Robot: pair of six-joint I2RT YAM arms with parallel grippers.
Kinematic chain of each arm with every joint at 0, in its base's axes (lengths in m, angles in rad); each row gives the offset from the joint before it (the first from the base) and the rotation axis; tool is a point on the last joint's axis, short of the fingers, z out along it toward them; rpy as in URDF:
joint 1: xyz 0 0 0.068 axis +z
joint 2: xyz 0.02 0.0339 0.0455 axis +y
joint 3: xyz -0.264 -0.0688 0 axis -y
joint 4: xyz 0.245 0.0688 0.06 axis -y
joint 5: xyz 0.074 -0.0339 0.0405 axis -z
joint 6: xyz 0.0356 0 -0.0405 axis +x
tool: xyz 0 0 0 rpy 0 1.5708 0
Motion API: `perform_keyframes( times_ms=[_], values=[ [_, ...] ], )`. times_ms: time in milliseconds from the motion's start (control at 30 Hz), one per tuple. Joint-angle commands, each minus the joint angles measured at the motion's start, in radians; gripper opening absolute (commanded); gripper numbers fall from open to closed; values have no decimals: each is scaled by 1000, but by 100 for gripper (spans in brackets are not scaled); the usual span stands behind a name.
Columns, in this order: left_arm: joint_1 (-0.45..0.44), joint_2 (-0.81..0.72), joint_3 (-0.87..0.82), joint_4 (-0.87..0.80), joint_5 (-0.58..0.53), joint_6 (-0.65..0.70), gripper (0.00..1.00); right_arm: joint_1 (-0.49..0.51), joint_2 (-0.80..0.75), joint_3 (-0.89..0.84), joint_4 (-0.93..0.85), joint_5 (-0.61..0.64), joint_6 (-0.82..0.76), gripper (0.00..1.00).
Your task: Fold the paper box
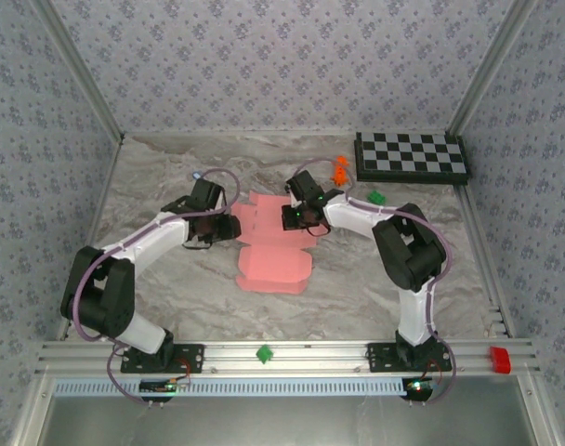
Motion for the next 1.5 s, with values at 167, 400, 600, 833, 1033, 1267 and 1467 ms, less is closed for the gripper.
perform_keyframes(
  times_ms=[167,400,600,833,1033,1267,1467],
  values=[
    [-7,37,-25,130,84,-80,46,28,-27,-101,4,-16,36,7],
    [-8,120,17,147,111,-83,46,35,-17,-149,18,0,50,6],
    [-9,157,23,168,122,-91,47,37,-17,-157,21,6,53,6],
    [-16,162,25,183,143,-88,44,38,-13,-157,20,9,52,6],
    [-25,158,37,196,168,-66,41,40,-8,-156,15,12,54,6],
    [-50,159,58,208,189,-42,38,42,2,-154,20,9,56,6],
    [-80,189,81,204,201,-29,38,46,2,-152,15,11,57,6]
  ],
)
